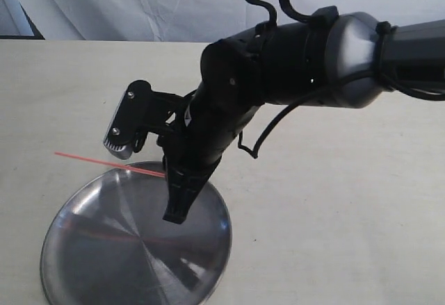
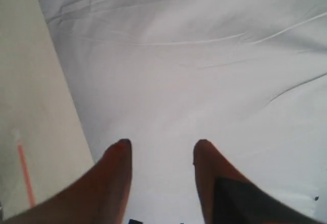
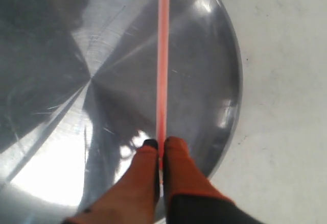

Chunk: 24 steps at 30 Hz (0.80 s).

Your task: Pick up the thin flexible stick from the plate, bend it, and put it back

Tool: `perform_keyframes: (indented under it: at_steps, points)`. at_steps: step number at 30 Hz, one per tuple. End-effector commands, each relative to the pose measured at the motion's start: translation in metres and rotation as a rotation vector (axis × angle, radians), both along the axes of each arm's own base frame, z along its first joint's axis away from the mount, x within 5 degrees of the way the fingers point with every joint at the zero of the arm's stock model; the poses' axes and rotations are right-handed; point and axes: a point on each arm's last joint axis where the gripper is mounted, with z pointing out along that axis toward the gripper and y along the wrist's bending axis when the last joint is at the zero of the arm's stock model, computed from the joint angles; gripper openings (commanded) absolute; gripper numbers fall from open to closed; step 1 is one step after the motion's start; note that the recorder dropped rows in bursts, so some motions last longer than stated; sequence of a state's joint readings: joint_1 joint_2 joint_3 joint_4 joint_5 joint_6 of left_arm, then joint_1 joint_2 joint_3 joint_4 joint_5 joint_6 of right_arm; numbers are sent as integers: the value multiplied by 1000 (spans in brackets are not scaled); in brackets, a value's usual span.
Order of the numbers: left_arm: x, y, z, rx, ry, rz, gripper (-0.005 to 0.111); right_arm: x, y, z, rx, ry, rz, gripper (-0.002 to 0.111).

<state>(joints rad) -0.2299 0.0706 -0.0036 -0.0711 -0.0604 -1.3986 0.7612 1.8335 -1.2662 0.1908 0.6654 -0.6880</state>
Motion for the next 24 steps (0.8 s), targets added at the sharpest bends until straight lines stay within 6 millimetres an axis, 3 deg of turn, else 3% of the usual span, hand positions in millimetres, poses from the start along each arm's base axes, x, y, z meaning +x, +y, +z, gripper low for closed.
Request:
perform_keyframes:
  at_steps: [1, 12, 21, 24]
  points:
    - [5, -4, -4, 70, 38, -38, 51, -2, -3, 13, 31, -26, -13, -1]
    - [11, -9, -9, 155, 88, -76, 52, -8, -7, 38, 104, -42, -51, -1]
    - [14, -11, -9, 161, 90, -92, 52, -17, -1, 44, 173, 27, -75, -1]
    - [14, -11, -9, 180, 85, -94, 52, -28, 9, 44, 170, 24, -27, -1]
